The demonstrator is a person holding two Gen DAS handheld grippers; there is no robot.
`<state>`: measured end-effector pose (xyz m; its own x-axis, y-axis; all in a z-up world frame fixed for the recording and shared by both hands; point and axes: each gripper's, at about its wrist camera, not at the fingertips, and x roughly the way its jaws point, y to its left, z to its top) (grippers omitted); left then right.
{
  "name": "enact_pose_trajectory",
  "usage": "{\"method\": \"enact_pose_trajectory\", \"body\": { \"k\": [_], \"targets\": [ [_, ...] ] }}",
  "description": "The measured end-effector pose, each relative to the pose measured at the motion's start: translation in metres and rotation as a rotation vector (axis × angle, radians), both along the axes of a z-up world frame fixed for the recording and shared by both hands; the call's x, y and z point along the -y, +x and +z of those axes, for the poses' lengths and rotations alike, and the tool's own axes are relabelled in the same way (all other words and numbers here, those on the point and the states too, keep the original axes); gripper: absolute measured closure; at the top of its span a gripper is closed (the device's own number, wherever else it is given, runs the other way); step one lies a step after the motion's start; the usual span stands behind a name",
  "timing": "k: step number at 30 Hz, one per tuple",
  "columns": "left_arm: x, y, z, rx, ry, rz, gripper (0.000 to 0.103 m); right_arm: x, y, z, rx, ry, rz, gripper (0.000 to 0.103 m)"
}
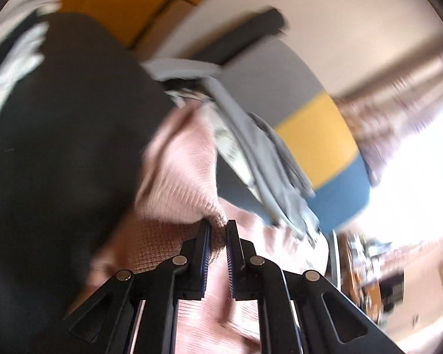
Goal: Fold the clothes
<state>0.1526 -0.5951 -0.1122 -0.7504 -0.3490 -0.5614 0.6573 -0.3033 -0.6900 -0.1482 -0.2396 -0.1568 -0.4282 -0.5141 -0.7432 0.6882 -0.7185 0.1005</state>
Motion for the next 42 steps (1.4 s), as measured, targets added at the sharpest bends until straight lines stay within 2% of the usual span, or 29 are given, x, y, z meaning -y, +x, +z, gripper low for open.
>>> {"method": "enact_pose_trajectory", "body": {
  "k": [4, 7, 13, 14, 15, 17, 18, 21, 23, 24, 26, 28, 31, 34, 36, 38, 42],
  "targets": [
    [-0.026, -0.054, 0.008, 0.042, -0.073, -0.211, 0.094, -0.002, -0.001, 0.000, 0.011, -0.018, 0.000, 0.000],
    [-0.052, -0.082, 0.012, 0.086, -0.099, -0.335, 0.095, -0.002, -0.002, 0.000, 0.011, -0.018, 0.000, 0.000],
    [-0.070, -0.127, -0.004, 0.160, -0.085, -0.427, 0.095, -0.002, -0.003, 0.000, 0.015, -0.022, -0.001, 0.000],
    [-0.070, -0.122, -0.004, 0.143, -0.069, -0.429, 0.094, -0.002, -0.003, -0.001, 0.017, -0.023, -0.002, 0.000],
    [-0.068, -0.113, -0.005, 0.128, -0.061, -0.414, 0.088, -0.002, -0.003, -0.001, 0.018, -0.024, -0.002, 0.000],
    [-0.070, -0.091, 0.003, 0.118, -0.096, -0.375, 0.086, -0.002, -0.003, 0.000, 0.022, -0.030, -0.001, 0.000],
    [-0.075, -0.077, 0.009, 0.120, -0.137, -0.366, 0.085, -0.003, -0.004, 0.000, 0.026, -0.034, -0.001, 0.000],
    [-0.087, -0.043, 0.014, 0.189, -0.248, -0.321, 0.085, -0.003, -0.005, 0.001, 0.041, -0.031, 0.003, 0.000],
    [-0.091, -0.017, 0.007, 0.221, -0.256, -0.301, 0.085, -0.001, -0.007, 0.005, 0.059, -0.023, 0.011, 0.000],
    [-0.092, -0.005, 0.001, 0.246, -0.269, -0.290, 0.085, -0.004, -0.009, 0.010, 0.085, -0.056, 0.005, 0.001],
    [-0.090, 0.010, -0.015, 0.295, -0.258, -0.283, 0.085, -0.008, -0.013, 0.021, 0.180, -0.180, -0.007, 0.019],
    [-0.085, 0.024, -0.032, 0.331, -0.227, -0.274, 0.085, -0.007, -0.015, 0.027, 0.296, -0.300, -0.010, 0.023],
    [-0.073, 0.038, -0.049, 0.277, -0.167, -0.249, 0.085, 0.006, -0.016, 0.025, 0.455, -0.425, 0.002, 0.023],
    [-0.068, 0.045, -0.055, 0.227, -0.138, -0.247, 0.085, 0.022, -0.017, 0.014, 0.548, -0.475, -0.023, 0.024],
    [-0.067, 0.050, -0.057, 0.201, -0.127, -0.246, 0.085, 0.032, -0.017, 0.005, 0.590, -0.493, -0.043, 0.033],
    [-0.065, 0.054, -0.059, 0.183, -0.119, -0.246, 0.085, 0.041, -0.017, -0.003, 0.622, -0.504, -0.069, 0.053],
    [-0.065, 0.057, -0.060, 0.160, -0.108, -0.245, 0.085, 0.047, -0.020, -0.015, 0.657, -0.542, -0.146, 0.061]
  ]
}}
